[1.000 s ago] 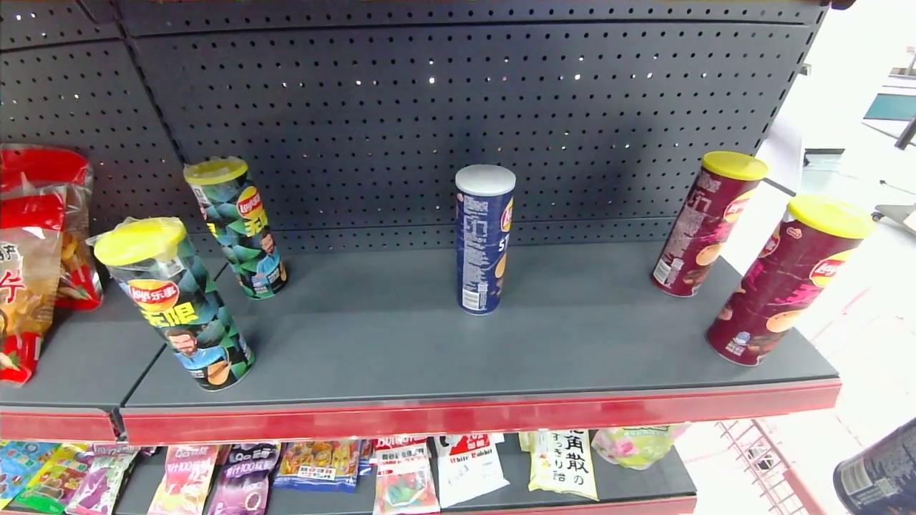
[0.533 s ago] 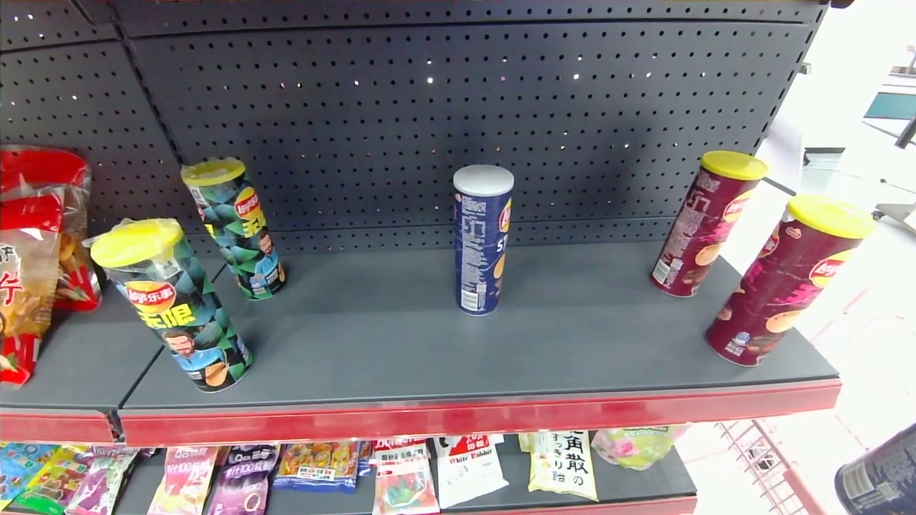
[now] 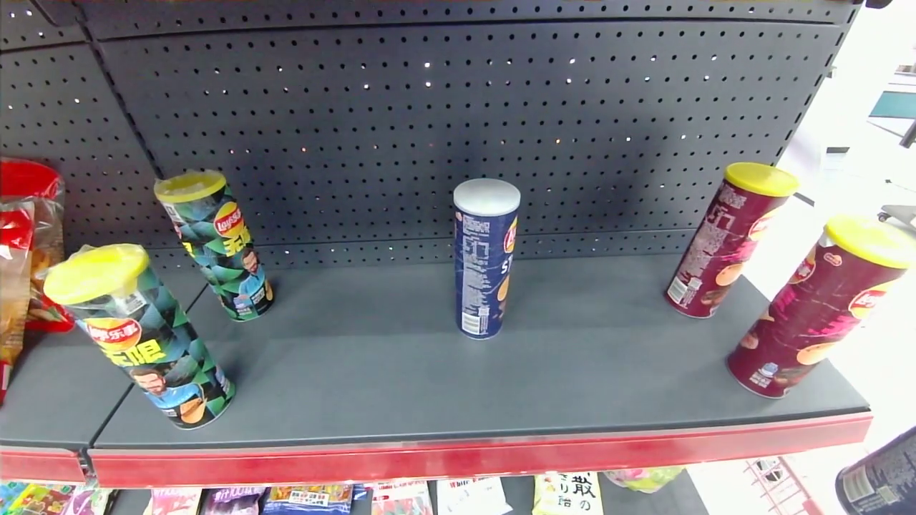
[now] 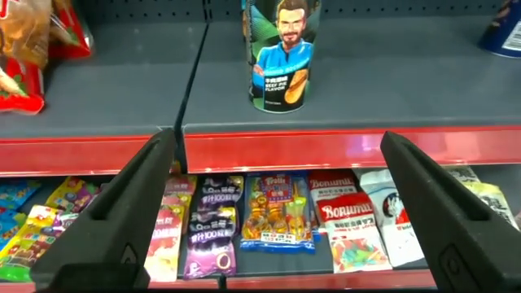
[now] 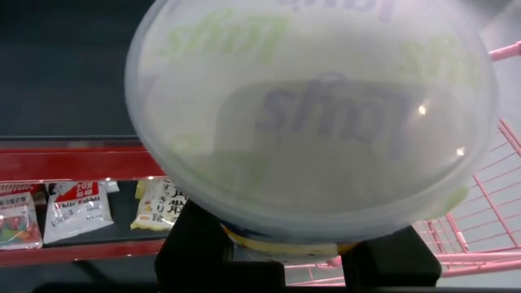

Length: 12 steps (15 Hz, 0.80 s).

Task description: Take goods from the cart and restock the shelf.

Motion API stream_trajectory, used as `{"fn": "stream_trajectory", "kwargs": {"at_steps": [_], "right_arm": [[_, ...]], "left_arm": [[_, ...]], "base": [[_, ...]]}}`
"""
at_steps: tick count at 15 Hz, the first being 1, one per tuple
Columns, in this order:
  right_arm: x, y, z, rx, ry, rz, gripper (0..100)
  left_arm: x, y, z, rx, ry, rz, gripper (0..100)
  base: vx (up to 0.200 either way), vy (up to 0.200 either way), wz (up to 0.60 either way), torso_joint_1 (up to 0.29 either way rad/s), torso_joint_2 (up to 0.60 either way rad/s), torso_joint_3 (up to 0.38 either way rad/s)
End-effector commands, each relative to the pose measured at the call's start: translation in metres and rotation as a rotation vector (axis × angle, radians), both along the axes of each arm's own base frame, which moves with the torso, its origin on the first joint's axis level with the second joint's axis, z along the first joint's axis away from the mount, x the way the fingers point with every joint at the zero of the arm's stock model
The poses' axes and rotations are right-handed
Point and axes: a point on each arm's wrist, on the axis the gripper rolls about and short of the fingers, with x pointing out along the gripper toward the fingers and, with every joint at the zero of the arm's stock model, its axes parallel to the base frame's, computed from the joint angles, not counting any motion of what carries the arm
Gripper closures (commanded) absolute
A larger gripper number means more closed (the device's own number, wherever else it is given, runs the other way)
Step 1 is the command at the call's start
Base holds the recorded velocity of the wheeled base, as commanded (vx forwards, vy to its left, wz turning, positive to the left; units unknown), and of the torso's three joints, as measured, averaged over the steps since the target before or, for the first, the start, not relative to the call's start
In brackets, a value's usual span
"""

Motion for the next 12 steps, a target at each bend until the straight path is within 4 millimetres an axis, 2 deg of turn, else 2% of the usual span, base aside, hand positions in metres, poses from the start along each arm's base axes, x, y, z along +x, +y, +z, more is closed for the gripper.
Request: {"fn": "stream_trajectory", "kwargs": {"at_steps": [1,6,9,10,11,12], "right_arm": [[-0.003,0.0,-0.003,-0.008,-0.005,0.007,100],[-0.023,0.003,-0.017,-0.023,-0.093,0.136,100],[-0.035,0.004,-0.033,0.022,-0.147,0.206,100],[-0.04,0.005,-0.043,0.03,-0.165,0.262,100],[-0.041,0.005,-0.05,0.03,-0.163,0.27,100],[-0.041,0.005,-0.053,0.031,-0.157,0.273,100]], "left_arm": [[0.0,0.0,0.0,-0.001,0.001,0.001,0],[0.001,0.0,0.001,0.002,0.012,-0.002,0],[0.0,-0.002,0.001,0.021,0.0,-0.1,0],[-0.004,-0.003,0.03,0.032,-0.067,-0.166,0],[0.007,-0.004,0.089,-0.05,-0.028,-0.22,0],[0.016,-0.004,0.12,-0.085,-0.028,-0.236,0]], "base": [[0.0,0.0,0.0,0.0,0.0,0.0],[0.0,0.0,0.0,0.0,0.0,0.0],[0.0,0.0,0.0,0.0,0.0,0.0],[0.0,0.0,0.0,0.0,0.0,0.0],[0.0,0.0,0.0,0.0,0.0,0.0],[0.0,0.0,0.0,0.0,0.0,0.0]]}}
